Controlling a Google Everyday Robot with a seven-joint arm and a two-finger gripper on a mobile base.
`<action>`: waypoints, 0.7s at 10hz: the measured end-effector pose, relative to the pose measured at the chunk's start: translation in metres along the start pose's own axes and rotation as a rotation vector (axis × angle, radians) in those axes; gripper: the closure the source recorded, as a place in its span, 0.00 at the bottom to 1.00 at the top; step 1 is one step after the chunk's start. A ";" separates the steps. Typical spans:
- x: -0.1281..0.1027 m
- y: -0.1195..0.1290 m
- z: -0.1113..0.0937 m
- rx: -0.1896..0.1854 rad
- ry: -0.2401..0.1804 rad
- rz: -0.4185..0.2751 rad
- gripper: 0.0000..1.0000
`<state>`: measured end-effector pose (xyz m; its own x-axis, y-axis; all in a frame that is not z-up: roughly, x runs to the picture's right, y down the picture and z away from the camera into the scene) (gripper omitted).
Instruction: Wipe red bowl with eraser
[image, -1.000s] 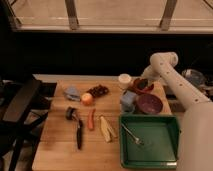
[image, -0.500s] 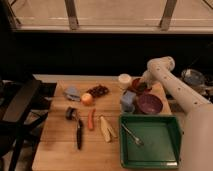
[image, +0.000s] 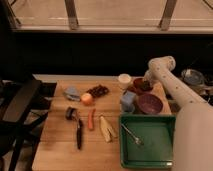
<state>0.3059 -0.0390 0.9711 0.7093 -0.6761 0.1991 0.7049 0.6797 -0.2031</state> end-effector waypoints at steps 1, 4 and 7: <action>0.001 -0.005 0.004 0.013 -0.002 -0.004 1.00; -0.011 -0.022 0.007 0.052 -0.024 -0.030 1.00; -0.025 -0.017 -0.002 0.044 -0.042 -0.051 1.00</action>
<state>0.2761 -0.0341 0.9679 0.6714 -0.6983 0.2481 0.7388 0.6571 -0.1497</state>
